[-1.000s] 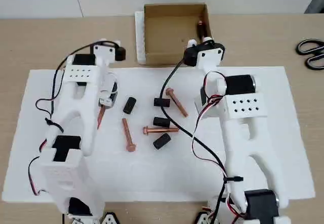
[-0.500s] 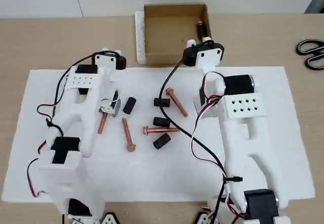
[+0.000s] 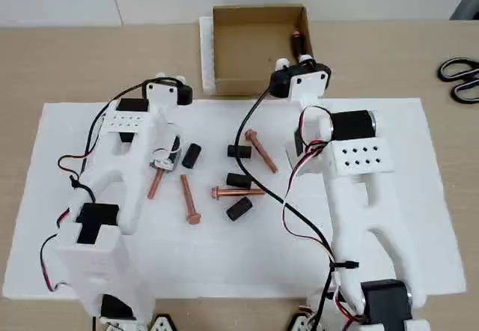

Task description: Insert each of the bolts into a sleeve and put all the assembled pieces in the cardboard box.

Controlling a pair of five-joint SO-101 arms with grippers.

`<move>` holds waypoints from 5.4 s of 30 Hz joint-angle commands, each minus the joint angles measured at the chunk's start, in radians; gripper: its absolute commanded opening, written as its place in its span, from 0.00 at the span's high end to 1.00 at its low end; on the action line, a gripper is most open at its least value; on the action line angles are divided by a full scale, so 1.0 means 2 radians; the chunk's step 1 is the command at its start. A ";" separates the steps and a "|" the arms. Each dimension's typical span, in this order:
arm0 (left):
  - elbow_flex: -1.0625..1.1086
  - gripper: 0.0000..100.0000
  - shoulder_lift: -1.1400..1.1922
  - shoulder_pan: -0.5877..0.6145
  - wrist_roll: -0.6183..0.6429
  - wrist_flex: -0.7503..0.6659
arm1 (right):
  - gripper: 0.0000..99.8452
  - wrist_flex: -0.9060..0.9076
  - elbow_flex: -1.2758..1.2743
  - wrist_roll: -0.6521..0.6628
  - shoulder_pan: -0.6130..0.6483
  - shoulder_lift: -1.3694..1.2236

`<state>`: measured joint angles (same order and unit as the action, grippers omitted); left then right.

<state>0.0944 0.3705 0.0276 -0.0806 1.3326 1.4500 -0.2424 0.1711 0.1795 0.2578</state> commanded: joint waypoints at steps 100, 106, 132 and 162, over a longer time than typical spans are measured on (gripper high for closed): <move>0.170 0.99 -0.393 0.063 0.014 0.064 | 0.78 0.125 0.229 0.026 0.184 -0.148; 0.170 0.99 -0.393 0.063 0.014 0.064 | 0.78 0.128 0.226 0.041 0.168 -0.208; 0.179 0.99 -0.393 0.139 0.015 0.035 | 0.78 0.142 0.133 0.351 0.268 -0.222; 0.184 0.99 -0.628 0.315 0.011 0.090 | 0.78 0.140 0.132 0.351 0.270 -0.226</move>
<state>0.4565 -0.8309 0.6536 -0.0545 1.5136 1.7139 0.0230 0.8661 0.7119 -0.2025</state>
